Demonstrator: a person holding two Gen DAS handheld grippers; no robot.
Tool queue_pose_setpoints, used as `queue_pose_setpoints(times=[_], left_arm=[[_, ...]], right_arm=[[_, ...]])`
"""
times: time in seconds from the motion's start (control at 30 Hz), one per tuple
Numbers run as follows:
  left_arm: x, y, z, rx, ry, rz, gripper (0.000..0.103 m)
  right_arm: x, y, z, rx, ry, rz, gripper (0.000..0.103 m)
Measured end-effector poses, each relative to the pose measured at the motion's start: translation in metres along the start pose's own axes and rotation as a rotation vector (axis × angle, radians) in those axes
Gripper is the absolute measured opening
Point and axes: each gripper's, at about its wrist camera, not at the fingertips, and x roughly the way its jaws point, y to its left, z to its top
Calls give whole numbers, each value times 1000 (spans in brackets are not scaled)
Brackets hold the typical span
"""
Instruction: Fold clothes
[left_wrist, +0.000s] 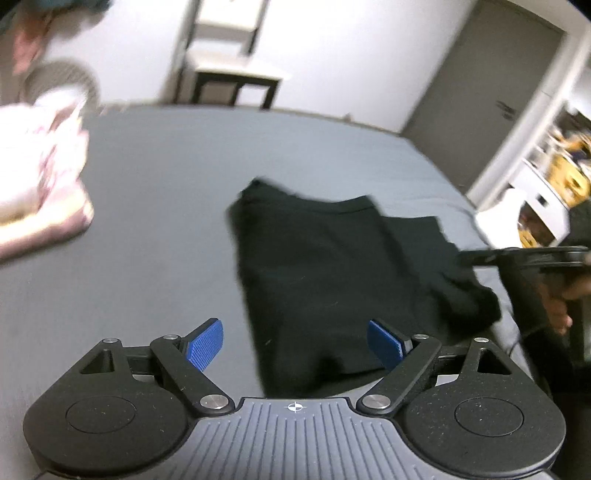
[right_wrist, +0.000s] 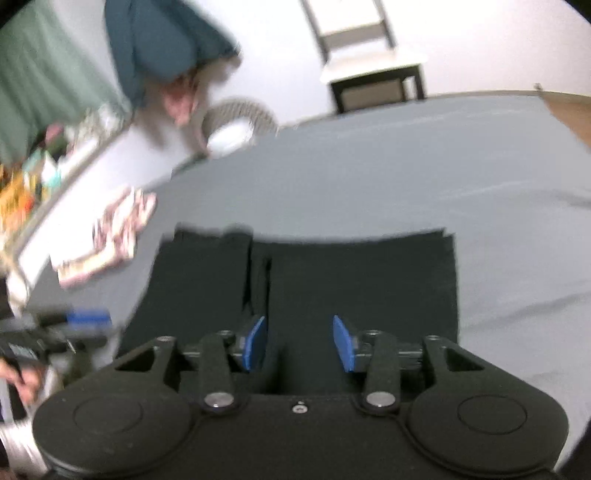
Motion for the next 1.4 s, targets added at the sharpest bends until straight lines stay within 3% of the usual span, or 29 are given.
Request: queue_pose_setpoints(times=[0.03, 0.17, 0.33, 0.67, 0.77, 0.83, 0.97, 1.03, 1.13, 1.23, 1.4], left_arm=[[3, 3, -1, -19, 16, 2, 86], [11, 8, -7, -57, 42, -2, 86], [12, 1, -13, 18, 7, 59, 86], [13, -5, -10, 39, 14, 37, 86], [11, -6, -11, 41, 15, 18, 86], [9, -6, -12, 45, 10, 6, 86], [8, -9, -12, 51, 0, -5, 86], [7, -11, -11, 57, -2, -11, 86], [6, -14, -11, 69, -7, -19, 86], [4, -16, -11, 74, -10, -29, 86], [-6, -17, -14, 90, -26, -49, 86]], right_arm=[[-6, -5, 1, 40, -37, -17, 73], [-17, -39, -2, 165, -74, -110, 73], [-13, -67, -19, 253, 1, -163, 68], [-9, -71, -44, 302, 100, -106, 66], [-11, -73, -42, 319, 113, -74, 56], [-9, -72, -44, 328, 139, -35, 55], [-8, -66, -47, 304, 109, -87, 51], [-7, -65, -48, 319, 81, -118, 30], [-6, -67, -50, 353, 60, -124, 13], [-9, -67, -49, 376, 35, -105, 11], [-22, -32, -41, 280, -79, -122, 10]])
